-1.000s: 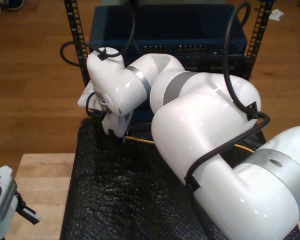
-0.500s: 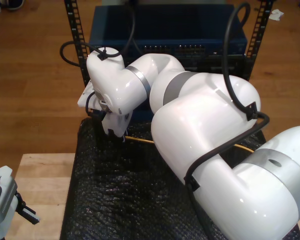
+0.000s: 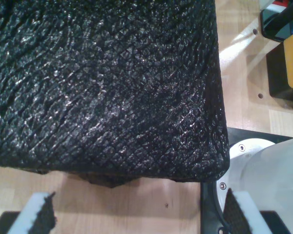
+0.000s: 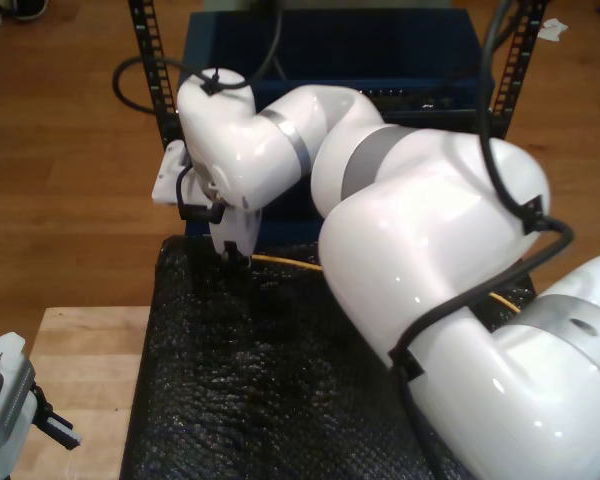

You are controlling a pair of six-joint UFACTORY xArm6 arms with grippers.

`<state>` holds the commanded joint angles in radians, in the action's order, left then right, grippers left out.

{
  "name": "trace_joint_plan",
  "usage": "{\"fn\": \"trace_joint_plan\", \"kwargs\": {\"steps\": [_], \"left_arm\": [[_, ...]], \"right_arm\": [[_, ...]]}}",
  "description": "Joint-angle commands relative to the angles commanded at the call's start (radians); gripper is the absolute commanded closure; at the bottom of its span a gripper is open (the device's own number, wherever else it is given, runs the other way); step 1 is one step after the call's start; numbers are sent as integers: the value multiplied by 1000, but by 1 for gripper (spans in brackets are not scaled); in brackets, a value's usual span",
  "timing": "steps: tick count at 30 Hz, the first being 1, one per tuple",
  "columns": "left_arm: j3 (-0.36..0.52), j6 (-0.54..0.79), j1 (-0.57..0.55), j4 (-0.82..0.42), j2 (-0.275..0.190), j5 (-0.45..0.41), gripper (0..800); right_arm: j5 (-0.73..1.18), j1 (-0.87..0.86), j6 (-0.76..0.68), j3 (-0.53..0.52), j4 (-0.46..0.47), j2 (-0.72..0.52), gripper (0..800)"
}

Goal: Grab the cable and plug it in

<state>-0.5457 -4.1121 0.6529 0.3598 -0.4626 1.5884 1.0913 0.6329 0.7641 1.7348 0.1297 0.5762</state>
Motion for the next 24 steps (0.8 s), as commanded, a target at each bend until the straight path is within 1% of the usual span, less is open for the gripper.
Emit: {"fn": "trace_joint_plan", "kwargs": {"steps": [3,9,13,18,20,24], "left_arm": [[-2,0,-2,0,0,0,0],[-3,0,-3,2,0,12,0],[-6,0,-5,17,-2,18,0],[-18,0,-6,89,-2,54,0],[-18,0,-8,109,2,61,0],[-20,-3,-32,155,-2,68,0]], "right_arm": [[37,-9,34,-29,0,-41,797],[48,-40,130,-137,-2,-161,797],[51,-89,196,-207,-75,-252,797],[103,-160,316,-285,-198,-358,797],[123,-180,344,-319,-226,-396,797],[135,-189,373,-410,-232,-494,797]]}}
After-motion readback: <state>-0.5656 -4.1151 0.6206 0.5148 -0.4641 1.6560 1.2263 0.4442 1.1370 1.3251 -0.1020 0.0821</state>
